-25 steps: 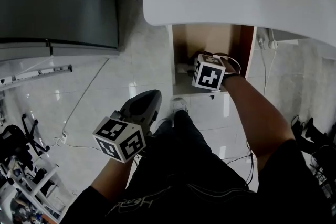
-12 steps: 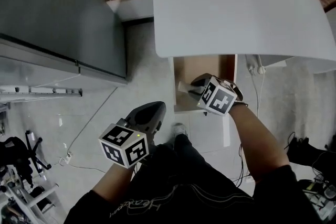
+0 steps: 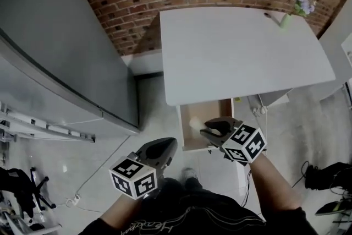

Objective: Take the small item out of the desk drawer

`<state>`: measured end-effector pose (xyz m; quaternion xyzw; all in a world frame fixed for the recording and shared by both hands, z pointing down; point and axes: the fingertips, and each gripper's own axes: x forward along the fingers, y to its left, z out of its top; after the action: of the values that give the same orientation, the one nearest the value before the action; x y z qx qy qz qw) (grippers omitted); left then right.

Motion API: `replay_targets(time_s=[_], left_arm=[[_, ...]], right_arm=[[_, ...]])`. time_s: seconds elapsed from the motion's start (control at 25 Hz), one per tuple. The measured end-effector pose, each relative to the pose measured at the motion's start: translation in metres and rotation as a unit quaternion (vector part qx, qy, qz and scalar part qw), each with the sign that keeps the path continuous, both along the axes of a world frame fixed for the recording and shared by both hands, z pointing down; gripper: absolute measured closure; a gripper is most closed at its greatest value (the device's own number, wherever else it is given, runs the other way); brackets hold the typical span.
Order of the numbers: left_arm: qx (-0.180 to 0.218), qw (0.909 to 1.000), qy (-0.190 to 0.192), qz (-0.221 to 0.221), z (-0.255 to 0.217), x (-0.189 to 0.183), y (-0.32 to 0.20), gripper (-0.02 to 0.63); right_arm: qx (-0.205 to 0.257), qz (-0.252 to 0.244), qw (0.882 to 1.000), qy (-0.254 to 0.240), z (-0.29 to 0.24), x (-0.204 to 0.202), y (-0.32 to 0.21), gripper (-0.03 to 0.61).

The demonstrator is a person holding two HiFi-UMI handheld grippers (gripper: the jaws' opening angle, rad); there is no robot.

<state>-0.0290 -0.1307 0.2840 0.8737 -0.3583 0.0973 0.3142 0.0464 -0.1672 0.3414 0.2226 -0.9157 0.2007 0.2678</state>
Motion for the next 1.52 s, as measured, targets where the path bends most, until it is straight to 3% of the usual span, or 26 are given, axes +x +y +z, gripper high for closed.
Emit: replay_targets(time_s=[0.36, 0.72, 1.04, 1.52], left_arm=[[0.066, 0.9972, 0.026, 0.023, -0.091, 0.017, 0.014, 0.592], [0.137, 0.9881, 0.043, 0.055, -0.165, 0.036, 0.035, 0.591], [0.156, 0.9846, 0.047, 0.064, -0.185, 0.05, 0.045, 0.592], [0.156, 0.9842, 0.05, 0.066, -0.184, 0.053, 0.046, 0.592]], right_arm=[[0.066, 0.044, 0.987, -0.136, -0.142, 0.013, 0.035, 0.46], [0.124, 0.051, 0.973, -0.19, -0.223, 0.025, 0.07, 0.46], [0.142, 0.064, 0.965, -0.211, -0.243, 0.04, 0.078, 0.46], [0.137, 0.068, 0.965, -0.213, -0.235, 0.04, 0.082, 0.46]])
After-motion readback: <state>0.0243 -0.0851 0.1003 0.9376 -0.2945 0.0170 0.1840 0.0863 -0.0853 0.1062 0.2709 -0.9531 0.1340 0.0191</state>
